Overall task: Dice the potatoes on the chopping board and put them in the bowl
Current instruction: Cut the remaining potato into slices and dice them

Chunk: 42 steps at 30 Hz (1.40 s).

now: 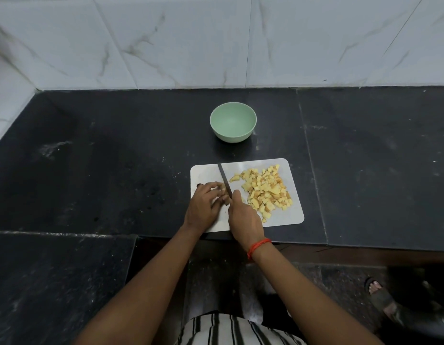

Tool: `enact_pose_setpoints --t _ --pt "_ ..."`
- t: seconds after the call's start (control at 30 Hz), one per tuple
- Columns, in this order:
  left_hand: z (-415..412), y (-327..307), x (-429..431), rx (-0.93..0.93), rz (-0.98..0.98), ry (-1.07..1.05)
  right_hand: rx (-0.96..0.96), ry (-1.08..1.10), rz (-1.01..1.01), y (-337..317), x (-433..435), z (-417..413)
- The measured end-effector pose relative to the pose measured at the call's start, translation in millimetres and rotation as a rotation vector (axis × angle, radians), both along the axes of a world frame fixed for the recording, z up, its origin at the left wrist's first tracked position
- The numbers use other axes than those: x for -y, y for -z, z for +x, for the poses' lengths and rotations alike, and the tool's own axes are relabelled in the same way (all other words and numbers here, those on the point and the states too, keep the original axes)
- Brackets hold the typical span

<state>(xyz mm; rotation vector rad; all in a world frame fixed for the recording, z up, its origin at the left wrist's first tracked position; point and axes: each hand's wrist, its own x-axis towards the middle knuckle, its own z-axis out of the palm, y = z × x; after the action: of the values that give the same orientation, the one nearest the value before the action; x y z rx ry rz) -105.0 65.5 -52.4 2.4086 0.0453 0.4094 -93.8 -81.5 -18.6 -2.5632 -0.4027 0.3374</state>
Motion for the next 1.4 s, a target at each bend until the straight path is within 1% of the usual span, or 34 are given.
enact_pose_setpoints --t 0.13,0.33,0.43,0.53,0.63,0.77,0.93,1.03,1.17,1.3,1.4 --pt "0.6 1.6 -1.0 -0.017 0.006 -0.006 0.009 0.000 -0.031 -3.2 -4.1 3.5" --pt "1.4 1.8 4.8 -0.007 0.057 -0.047 0.080 -0.031 -0.159 -11.1 -6.5 1.3" --pt "0.1 2.4 9.5 -0.001 0.096 -0.068 0.077 -0.029 -0.173 -14.9 -5.3 -1.7" --pt "-0.6 5.1 11.4 -0.003 0.141 -0.043 0.057 -0.011 -0.152 -12.3 1.0 -5.4" --pt "-1.4 6.5 9.7 -0.006 0.098 -0.045 0.094 0.003 -0.151 -9.9 2.1 -8.2" --pt "-1.8 5.3 7.9 0.003 0.010 -0.037 0.074 0.018 -0.119 -12.1 1.2 -8.2" --pt "-8.2 3.7 21.8 -0.021 -0.035 -0.145 0.072 -0.019 -0.142 -16.4 3.1 -7.8" --pt "-13.0 1.3 31.9 -0.040 -0.017 -0.193 0.092 -0.035 -0.153 -15.4 4.4 -6.9" --pt "-15.2 -5.2 35.9 -0.018 0.008 -0.258 0.106 -0.041 -0.176 -14.5 5.8 -6.9" --pt "-15.9 -5.1 36.1 -0.043 0.026 -0.260 0.052 -0.009 -0.122 -17.4 12.1 -21.8" --pt "-14.8 -1.0 35.8 -0.084 0.040 -0.274 0.054 -0.013 -0.195 -12.8 27.0 -43.8"
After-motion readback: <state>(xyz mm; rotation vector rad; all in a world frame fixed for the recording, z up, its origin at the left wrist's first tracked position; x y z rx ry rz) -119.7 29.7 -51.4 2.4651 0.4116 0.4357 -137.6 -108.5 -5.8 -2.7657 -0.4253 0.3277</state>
